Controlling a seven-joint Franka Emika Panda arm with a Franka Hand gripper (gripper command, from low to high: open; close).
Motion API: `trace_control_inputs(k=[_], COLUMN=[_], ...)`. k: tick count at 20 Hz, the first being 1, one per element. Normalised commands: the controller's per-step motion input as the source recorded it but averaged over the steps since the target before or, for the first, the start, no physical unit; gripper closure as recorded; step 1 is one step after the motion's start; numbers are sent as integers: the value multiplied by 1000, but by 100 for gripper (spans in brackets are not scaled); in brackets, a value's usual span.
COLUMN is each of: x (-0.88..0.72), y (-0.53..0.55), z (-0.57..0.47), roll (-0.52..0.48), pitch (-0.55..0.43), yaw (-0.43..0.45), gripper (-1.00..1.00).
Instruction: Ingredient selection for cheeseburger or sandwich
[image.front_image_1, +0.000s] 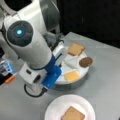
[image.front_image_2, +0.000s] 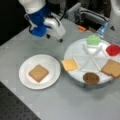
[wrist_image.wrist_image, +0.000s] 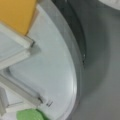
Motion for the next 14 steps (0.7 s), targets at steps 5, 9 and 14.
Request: trace_control_inputs(k=[5, 9, 14], x=[-489, -495, -455], y=[465, 355, 240], z=[-56, -63, -136], roll=[-345, -362, -349], pitch=[-117, -141, -156], yaw=[93, 44, 25], gripper=[-100, -100, -100])
